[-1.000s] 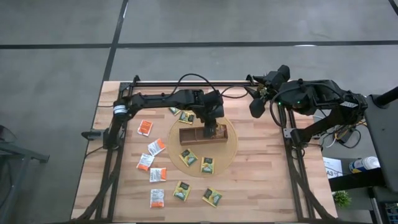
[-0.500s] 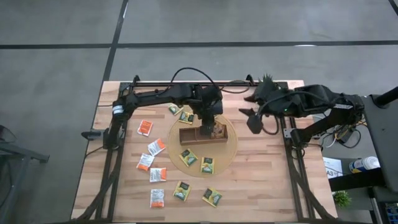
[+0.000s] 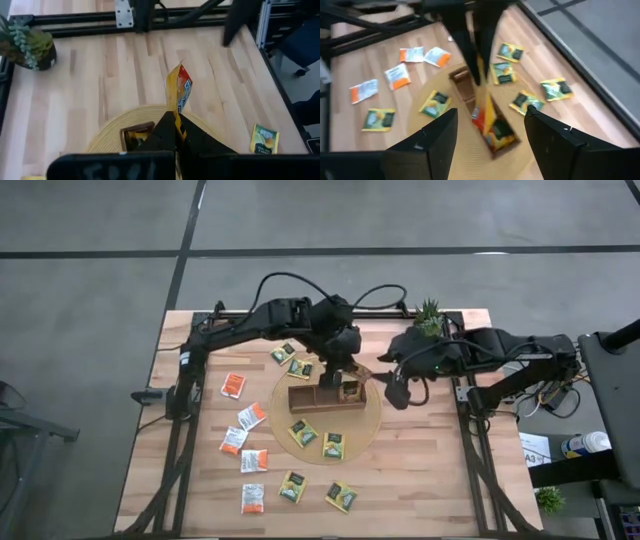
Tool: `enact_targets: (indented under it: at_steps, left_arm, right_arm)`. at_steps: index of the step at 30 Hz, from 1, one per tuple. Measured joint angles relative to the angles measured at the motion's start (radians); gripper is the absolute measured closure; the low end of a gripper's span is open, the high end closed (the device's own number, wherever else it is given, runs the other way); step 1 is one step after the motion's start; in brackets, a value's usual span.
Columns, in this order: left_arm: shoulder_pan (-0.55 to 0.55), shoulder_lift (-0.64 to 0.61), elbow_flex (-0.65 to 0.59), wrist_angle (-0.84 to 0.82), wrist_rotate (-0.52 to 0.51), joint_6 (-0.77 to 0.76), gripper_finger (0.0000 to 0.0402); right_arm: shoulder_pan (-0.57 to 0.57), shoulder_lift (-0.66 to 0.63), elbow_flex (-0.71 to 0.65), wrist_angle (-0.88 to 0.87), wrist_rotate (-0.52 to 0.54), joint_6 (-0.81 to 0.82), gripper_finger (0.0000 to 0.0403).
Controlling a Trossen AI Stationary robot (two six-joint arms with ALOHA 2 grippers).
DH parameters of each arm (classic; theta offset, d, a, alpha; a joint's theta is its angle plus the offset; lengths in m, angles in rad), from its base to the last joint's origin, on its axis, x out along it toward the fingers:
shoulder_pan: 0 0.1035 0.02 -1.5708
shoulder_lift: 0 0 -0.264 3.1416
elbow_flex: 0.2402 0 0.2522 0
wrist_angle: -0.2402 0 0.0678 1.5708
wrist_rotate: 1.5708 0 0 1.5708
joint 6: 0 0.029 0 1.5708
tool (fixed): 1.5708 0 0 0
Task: Pick & Place Tea
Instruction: Put the orange tea bag into the right section of the wooden organizer
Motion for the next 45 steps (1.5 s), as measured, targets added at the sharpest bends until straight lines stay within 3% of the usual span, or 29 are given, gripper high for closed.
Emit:
enact_targets:
  at_steps: [5, 23, 29, 36, 45]
  left_arm:
    - [-0.011, -0.001, -0.004, -0.002, 0.001, 0.011, 0.0401]
    - [-0.036, -0.006, -0.004, 0.05, 0.022, 0.018, 0.0401]
    - [-0.036, -0.007, -0.004, 0.04, 0.022, 0.007, 0.0401]
    - [-0.036, -0.011, -0.003, 0.038, 0.022, 0.004, 0.0401]
    - [-0.036, -0.021, -0.003, 0.042, 0.021, -0.014, 0.0393]
  right_arm:
    - [-0.015, 0.0, -0.022, 0.054, -0.074, -0.002, 0.0177]
    - [-0.023, 0.024, -0.094, 0.098, -0.128, 0.023, 0.0186]
    - [-0.023, 0.016, -0.095, 0.096, -0.134, 0.023, 0.0247]
    - [-0.023, 0.016, -0.095, 0.089, -0.16, -0.003, 0.0379]
    - [-0.023, 0.008, -0.094, 0.092, -0.16, -0.034, 0.0392]
